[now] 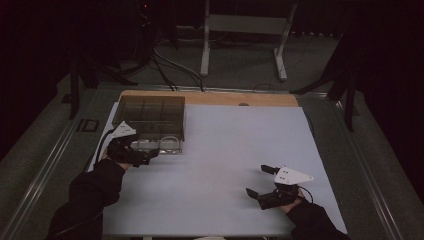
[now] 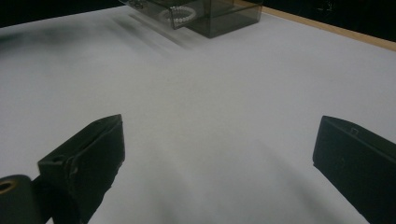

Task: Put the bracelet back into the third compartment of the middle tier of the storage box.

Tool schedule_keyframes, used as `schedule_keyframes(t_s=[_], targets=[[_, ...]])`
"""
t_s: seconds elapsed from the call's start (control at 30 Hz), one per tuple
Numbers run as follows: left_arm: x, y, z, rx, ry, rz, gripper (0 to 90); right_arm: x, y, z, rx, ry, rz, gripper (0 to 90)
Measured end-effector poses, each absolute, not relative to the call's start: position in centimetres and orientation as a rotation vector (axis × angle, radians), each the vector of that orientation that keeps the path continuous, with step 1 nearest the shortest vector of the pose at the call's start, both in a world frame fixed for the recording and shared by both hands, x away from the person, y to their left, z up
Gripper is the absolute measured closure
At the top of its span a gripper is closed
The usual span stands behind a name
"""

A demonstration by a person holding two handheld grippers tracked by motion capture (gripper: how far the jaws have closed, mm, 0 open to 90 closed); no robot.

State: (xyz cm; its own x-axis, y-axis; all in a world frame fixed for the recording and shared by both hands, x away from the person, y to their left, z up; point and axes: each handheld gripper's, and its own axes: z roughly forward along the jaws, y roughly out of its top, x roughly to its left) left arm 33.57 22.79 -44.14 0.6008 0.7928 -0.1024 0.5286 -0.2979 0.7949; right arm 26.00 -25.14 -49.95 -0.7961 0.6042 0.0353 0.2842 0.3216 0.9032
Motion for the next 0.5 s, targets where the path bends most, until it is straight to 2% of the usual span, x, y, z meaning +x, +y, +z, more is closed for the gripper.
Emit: schedule_keyframes(t_s=[0.5], targets=[[31.6,24.0,-45.4,1.950,1.083,0.428,2.2,26.0,-25.1,-49.9,0.795,2.285,1.460,2.2]])
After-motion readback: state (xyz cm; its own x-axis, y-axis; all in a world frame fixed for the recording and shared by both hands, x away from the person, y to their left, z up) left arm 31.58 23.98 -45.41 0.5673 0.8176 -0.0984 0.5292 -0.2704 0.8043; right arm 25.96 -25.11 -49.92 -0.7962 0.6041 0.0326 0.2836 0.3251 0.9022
